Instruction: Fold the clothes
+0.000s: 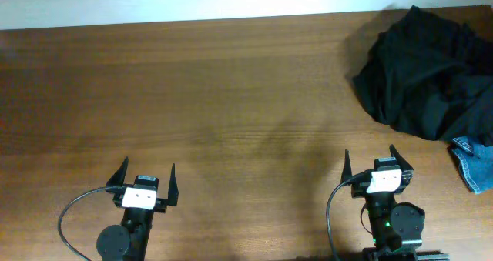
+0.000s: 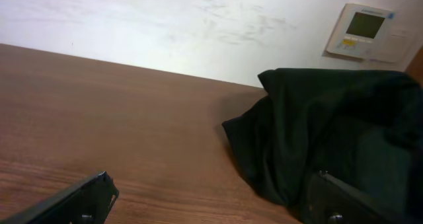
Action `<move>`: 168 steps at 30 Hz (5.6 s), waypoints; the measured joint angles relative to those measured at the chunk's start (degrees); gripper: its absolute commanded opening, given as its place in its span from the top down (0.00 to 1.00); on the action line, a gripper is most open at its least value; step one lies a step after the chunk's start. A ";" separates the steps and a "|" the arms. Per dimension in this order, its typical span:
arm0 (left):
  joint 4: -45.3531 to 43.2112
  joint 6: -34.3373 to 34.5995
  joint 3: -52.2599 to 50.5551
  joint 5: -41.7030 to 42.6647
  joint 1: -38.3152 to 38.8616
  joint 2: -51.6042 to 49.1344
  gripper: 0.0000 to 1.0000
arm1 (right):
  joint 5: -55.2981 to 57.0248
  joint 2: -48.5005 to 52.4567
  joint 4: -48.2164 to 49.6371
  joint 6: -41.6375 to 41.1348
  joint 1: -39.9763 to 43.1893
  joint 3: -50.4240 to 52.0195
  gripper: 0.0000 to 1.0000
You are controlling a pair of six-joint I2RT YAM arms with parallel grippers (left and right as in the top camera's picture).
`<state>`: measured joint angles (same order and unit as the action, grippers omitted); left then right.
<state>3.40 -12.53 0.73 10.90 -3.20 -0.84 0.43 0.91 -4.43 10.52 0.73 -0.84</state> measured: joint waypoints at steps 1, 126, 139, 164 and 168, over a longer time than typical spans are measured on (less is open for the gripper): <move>0.00 0.00 0.00 0.00 0.00 0.00 0.01 | 0.02 0.00 0.00 0.04 0.00 0.00 0.01; 24.00 6.60 75.58 30.49 0.00 -91.12 0.01 | -9.35 82.79 -48.70 -13.38 13.42 -87.76 0.00; 25.11 6.60 75.58 27.67 0.00 -92.50 0.01 | -8.90 100.39 -43.82 -18.27 31.50 -94.84 0.15; 27.21 6.60 75.58 24.20 0.00 -92.50 0.01 | -3.17 108.08 -34.97 -26.51 20.44 -94.84 0.32; 27.23 6.60 75.58 24.02 0.00 -92.50 0.01 | -1.97 108.17 -36.20 -29.05 20.44 -94.84 0.48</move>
<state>30.63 -5.93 76.31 34.92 -3.20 -93.34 -1.54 109.08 -40.62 -18.52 21.17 -95.68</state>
